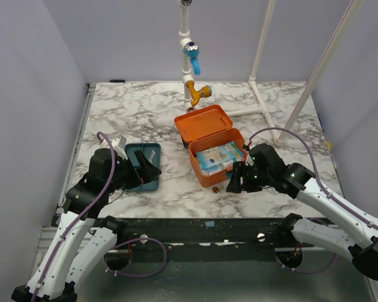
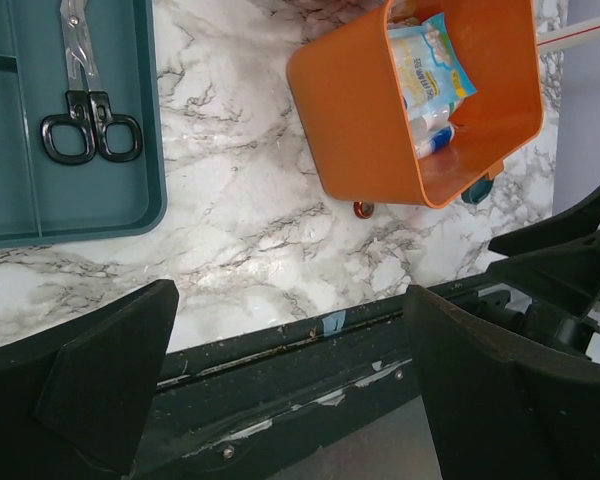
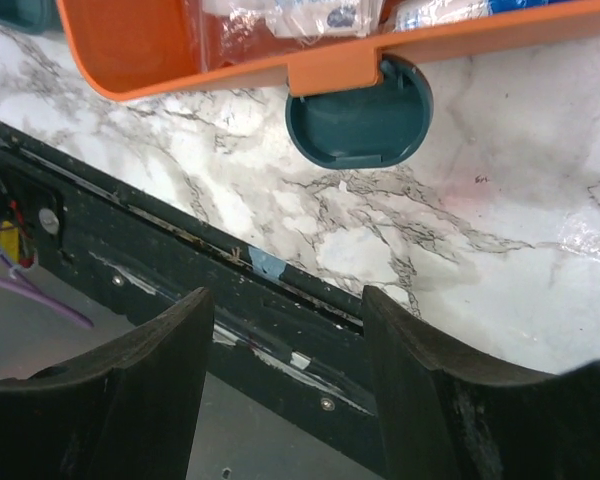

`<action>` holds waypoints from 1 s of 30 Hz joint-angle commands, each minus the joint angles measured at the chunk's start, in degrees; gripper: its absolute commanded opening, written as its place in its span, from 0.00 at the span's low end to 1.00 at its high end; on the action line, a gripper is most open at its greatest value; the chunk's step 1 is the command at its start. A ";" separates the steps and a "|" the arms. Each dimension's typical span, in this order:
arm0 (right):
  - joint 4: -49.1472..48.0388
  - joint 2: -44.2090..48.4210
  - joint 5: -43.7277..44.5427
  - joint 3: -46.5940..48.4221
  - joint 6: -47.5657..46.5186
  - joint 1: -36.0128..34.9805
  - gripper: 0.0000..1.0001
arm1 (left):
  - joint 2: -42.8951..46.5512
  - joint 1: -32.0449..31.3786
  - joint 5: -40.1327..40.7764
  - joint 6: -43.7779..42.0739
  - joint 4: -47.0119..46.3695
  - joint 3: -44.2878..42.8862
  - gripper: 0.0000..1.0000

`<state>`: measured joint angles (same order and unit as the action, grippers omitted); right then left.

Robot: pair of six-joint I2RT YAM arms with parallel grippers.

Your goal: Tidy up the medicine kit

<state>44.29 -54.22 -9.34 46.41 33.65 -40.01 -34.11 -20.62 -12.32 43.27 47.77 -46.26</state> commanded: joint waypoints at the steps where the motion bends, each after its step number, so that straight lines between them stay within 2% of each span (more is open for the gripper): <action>1: -4.81 0.35 3.56 -4.04 3.39 -3.24 0.64 | 0.90 0.32 2.41 0.97 1.13 0.73 0.98; 4: -8.45 -1.26 7.46 -6.51 6.08 -8.83 0.64 | 1.33 0.32 2.82 1.13 1.71 0.75 0.99; 8: -11.30 -4.25 18.42 -6.94 10.16 -16.31 0.67 | 1.95 0.41 3.09 1.19 2.24 0.79 0.98; 11: -14.25 -5.62 22.93 -7.80 12.25 -19.66 0.67 | 2.36 0.41 3.15 1.11 2.50 1.02 0.98; 23: -26.33 -13.06 33.78 -13.16 14.20 -22.32 0.67 | 3.64 0.41 2.92 0.50 2.25 3.37 0.98; 30: -31.49 -19.49 36.46 -12.73 13.73 -23.64 0.67 | 2.29 0.47 2.48 -0.36 1.56 3.07 0.99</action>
<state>17.54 -70.37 22.15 33.32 46.92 -62.35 -31.16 -20.58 -10.68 43.97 49.47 -43.20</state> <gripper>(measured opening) 0.671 0.985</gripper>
